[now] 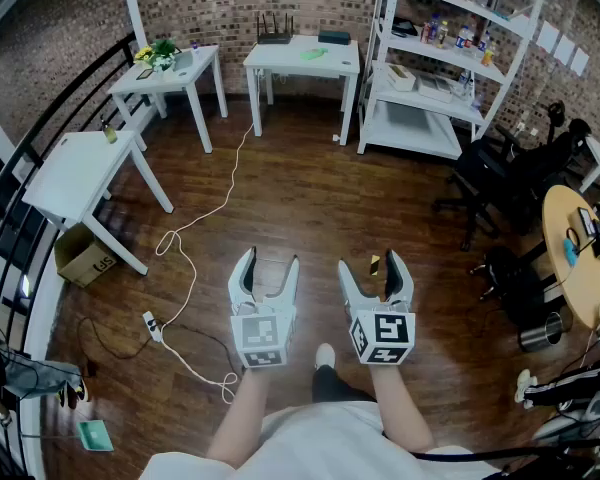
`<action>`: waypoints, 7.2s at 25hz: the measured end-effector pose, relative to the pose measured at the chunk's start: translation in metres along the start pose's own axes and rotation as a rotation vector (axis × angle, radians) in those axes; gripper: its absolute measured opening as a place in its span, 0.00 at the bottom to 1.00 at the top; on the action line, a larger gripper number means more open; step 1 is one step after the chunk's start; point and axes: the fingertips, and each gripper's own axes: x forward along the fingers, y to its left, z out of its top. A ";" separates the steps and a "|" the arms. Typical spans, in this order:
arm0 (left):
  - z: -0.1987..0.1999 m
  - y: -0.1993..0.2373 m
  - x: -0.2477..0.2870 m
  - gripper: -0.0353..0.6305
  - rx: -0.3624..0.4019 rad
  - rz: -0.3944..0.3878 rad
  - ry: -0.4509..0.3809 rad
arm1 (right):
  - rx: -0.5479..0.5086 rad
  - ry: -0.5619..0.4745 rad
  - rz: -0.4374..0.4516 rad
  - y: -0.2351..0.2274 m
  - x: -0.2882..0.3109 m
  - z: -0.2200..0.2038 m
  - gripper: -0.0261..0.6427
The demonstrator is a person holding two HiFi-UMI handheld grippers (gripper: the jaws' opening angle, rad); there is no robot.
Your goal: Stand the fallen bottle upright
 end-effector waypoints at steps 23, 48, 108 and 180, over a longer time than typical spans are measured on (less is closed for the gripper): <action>0.003 0.050 0.310 0.52 0.014 0.069 -0.012 | -0.058 0.027 0.026 -0.122 0.300 0.005 0.58; 0.010 0.208 0.767 0.52 0.050 0.063 0.010 | 0.062 0.032 0.018 -0.272 0.771 0.050 0.58; -0.185 0.237 1.664 0.49 0.221 -0.515 0.611 | 0.190 0.218 0.102 -0.624 1.598 -0.043 0.58; -0.160 0.326 1.587 0.30 0.418 -0.341 0.498 | 0.166 0.193 0.446 -0.465 1.636 0.003 0.58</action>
